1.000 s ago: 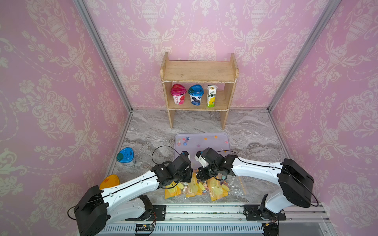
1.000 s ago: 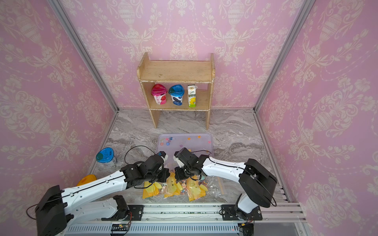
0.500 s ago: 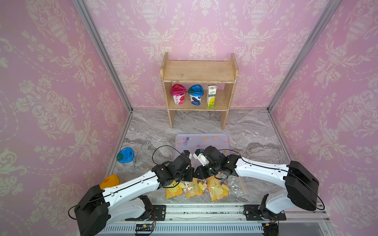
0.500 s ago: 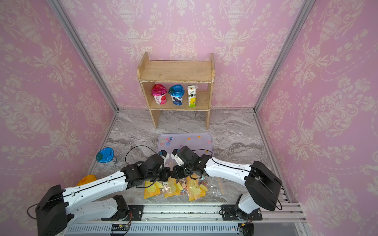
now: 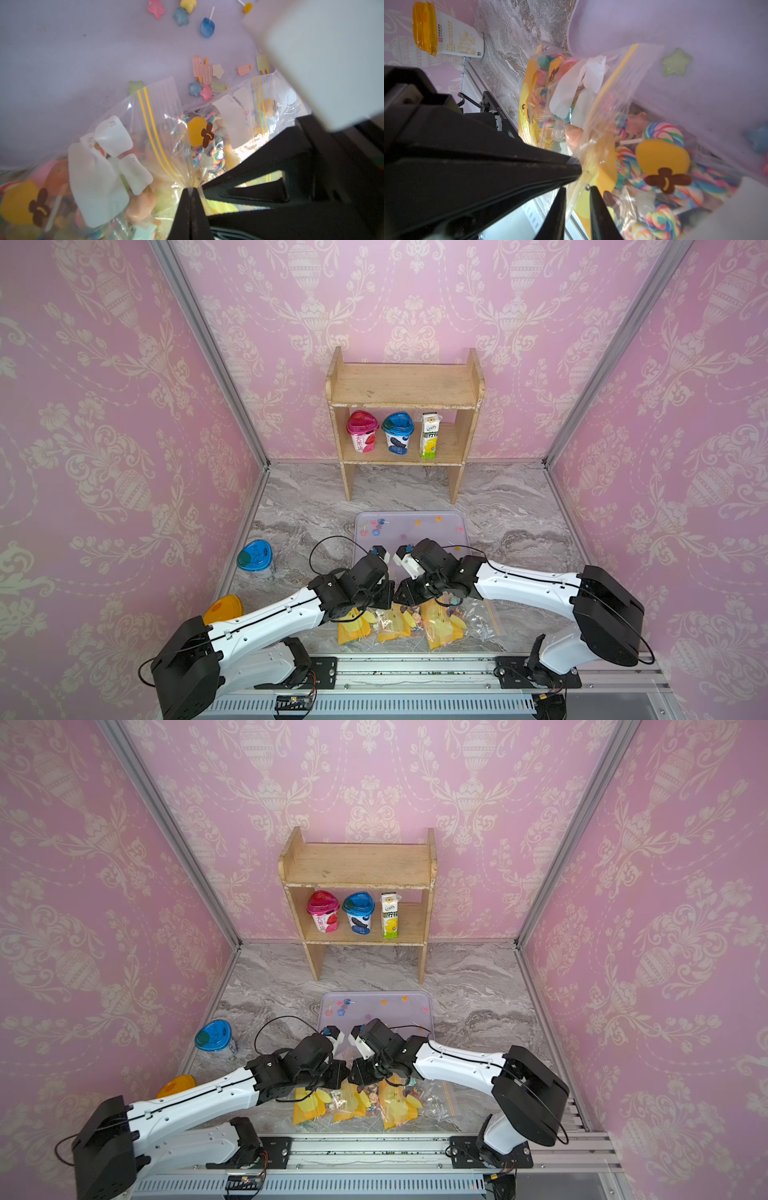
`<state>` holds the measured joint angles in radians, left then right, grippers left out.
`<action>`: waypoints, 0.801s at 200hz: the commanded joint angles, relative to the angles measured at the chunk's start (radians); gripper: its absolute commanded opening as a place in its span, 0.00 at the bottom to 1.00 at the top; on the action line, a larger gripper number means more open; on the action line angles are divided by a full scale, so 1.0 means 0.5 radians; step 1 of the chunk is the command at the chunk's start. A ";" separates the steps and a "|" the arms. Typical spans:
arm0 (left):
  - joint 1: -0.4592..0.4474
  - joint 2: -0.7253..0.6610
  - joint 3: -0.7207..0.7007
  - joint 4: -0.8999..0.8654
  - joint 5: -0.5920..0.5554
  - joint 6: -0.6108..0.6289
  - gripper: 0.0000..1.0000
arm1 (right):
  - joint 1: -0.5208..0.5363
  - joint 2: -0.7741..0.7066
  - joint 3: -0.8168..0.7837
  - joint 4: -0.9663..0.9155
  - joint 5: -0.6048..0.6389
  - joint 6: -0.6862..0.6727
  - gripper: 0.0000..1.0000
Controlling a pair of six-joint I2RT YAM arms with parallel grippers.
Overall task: Pour candies out of the ziploc bag
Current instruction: Open the ziploc bag at the center of the board.
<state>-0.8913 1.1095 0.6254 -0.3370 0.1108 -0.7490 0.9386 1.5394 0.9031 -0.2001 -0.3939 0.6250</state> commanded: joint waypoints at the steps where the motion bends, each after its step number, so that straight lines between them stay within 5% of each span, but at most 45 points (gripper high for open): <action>1: 0.012 -0.032 0.007 0.118 0.024 0.017 0.00 | 0.008 0.044 -0.013 -0.007 -0.018 0.015 0.25; 57: 0.012 -0.022 0.009 0.157 0.036 0.006 0.00 | 0.047 0.115 0.014 0.028 -0.041 0.041 0.26; 78: 0.012 -0.031 0.005 0.158 0.036 0.004 0.00 | 0.047 0.120 0.013 0.050 -0.053 0.056 0.19; 95: 0.012 -0.038 -0.002 0.153 0.036 0.003 0.00 | 0.046 0.106 0.022 0.032 -0.038 0.051 0.00; 160: 0.012 -0.077 0.033 0.004 -0.014 0.048 0.00 | -0.013 -0.026 0.001 -0.113 0.127 0.015 0.00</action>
<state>-0.8913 1.1069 0.6247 -0.3382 0.1104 -0.7490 0.9512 1.5677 0.9043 -0.1776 -0.4061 0.6472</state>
